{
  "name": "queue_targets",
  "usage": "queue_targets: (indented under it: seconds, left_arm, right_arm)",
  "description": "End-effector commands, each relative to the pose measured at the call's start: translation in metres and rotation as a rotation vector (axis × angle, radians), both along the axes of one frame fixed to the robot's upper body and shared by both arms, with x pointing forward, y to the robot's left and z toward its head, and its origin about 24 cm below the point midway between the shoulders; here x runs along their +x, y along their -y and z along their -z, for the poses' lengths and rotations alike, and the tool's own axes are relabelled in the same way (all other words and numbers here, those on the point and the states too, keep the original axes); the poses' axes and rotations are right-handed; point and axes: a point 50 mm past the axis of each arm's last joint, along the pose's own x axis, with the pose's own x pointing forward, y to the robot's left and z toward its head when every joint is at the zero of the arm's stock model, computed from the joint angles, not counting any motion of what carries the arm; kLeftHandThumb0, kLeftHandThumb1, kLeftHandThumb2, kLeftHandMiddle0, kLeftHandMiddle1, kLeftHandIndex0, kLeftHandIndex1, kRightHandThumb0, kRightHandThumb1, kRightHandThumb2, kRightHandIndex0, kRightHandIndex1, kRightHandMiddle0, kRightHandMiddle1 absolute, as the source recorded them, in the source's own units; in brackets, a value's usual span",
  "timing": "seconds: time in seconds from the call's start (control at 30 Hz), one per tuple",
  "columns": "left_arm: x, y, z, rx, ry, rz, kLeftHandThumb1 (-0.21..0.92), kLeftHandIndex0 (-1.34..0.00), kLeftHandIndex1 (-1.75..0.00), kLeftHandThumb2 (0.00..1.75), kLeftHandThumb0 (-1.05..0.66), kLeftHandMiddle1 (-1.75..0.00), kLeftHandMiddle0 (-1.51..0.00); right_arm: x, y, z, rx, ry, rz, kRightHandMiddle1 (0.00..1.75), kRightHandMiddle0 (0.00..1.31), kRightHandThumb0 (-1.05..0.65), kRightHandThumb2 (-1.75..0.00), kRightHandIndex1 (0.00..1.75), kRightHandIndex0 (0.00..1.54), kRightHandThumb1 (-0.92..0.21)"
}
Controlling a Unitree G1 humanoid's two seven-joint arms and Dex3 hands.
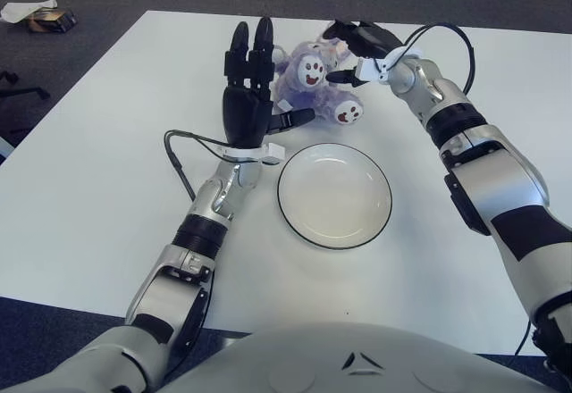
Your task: Put the doll into the plate.
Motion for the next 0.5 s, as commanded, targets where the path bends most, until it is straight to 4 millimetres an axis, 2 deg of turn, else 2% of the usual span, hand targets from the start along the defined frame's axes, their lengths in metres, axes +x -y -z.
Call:
queue_targets:
  seconds: [0.0,0.07,0.2,0.47]
  left_arm:
    - [0.009,0.012,-0.011,-0.004,0.044,0.027,0.77,0.0,-0.21,0.37,-1.02,-0.12,-0.05]
    - [0.011,0.016,-0.014,-0.013,0.054,0.044,0.73,0.0,-0.39,0.39,-0.99,-0.31,-0.02]
    - [0.013,0.021,-0.019,-0.024,0.066,0.078,0.68,0.0,-0.61,0.42,-0.96,-0.54,0.0]
    - [0.018,0.028,-0.026,0.03,0.065,0.115,0.63,0.0,-0.88,0.52,-0.92,-0.87,0.0]
  right_arm:
    - [-0.001,0.002,0.004,0.009,-0.024,0.0,0.67,0.0,-0.68,-0.55,0.86,0.0,-0.9]
    - [-0.001,0.002,0.006,0.012,-0.031,0.0,0.66,0.0,-0.69,-0.55,0.85,0.0,-0.89]
    - [-0.002,0.002,0.009,0.015,-0.043,-0.001,0.65,0.0,-0.69,-0.56,0.83,0.01,-0.88]
    - [-0.002,0.005,0.016,0.019,-0.056,0.007,0.66,0.0,-0.67,-0.59,0.84,0.02,-0.84]
